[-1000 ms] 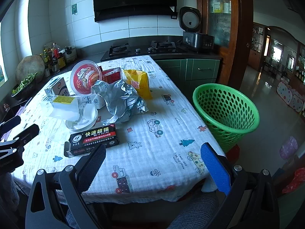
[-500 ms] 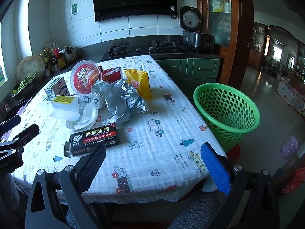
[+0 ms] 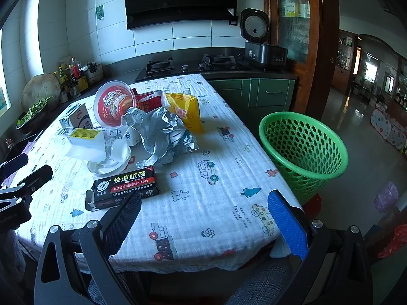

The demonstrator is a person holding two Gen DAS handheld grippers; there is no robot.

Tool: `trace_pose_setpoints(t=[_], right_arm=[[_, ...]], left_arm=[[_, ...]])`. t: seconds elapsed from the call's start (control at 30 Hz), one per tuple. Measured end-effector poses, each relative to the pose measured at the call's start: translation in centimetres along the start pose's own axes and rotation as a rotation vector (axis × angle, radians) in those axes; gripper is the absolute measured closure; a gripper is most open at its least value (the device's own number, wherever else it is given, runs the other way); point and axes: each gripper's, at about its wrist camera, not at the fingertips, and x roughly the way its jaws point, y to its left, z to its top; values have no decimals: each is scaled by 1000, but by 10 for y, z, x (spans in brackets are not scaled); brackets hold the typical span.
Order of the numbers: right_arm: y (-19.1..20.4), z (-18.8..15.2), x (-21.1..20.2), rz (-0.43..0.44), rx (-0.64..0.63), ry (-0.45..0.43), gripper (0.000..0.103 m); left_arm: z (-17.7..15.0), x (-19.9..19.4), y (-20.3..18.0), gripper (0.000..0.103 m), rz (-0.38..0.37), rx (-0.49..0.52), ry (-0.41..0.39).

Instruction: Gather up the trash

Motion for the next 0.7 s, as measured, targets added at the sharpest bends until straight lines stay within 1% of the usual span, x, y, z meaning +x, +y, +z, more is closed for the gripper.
trace_pose_setpoints(t=[0.5, 0.7], right_arm=[[2, 7, 5, 14, -15, -6, 6], [7, 16, 14, 49, -48, -7, 6]], left_arm=[[9, 8, 5, 10, 5, -1, 2], [16, 13, 13, 13, 13, -18, 6]])
